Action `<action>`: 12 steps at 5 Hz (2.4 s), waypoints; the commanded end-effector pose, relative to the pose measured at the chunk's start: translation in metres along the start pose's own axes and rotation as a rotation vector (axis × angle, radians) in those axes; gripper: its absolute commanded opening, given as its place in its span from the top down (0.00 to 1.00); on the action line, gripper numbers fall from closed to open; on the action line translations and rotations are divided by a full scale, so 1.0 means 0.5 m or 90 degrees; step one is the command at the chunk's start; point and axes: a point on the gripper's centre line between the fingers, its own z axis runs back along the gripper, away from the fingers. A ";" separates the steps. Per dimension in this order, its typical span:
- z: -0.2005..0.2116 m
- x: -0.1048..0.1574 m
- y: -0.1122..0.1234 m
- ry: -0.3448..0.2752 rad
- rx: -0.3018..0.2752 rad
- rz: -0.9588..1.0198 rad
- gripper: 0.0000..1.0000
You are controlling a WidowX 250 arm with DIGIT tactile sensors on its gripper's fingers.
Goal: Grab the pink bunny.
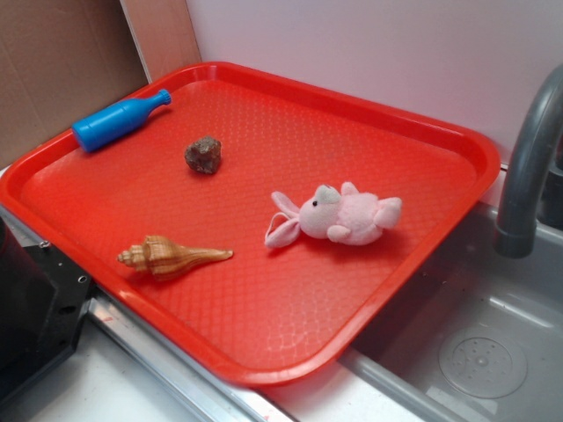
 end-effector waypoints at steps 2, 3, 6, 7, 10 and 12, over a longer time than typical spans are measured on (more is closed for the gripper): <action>-0.091 0.087 -0.100 -0.042 0.001 -0.161 0.00; -0.149 0.140 -0.196 -0.089 -0.020 -0.292 0.00; -0.149 0.140 -0.196 -0.089 -0.020 -0.292 0.00; -0.256 0.183 -0.244 -0.094 0.000 -0.415 0.00; -0.400 0.110 -0.298 -0.017 -0.114 -0.655 0.00; -0.487 0.049 -0.355 0.107 0.046 -0.624 1.00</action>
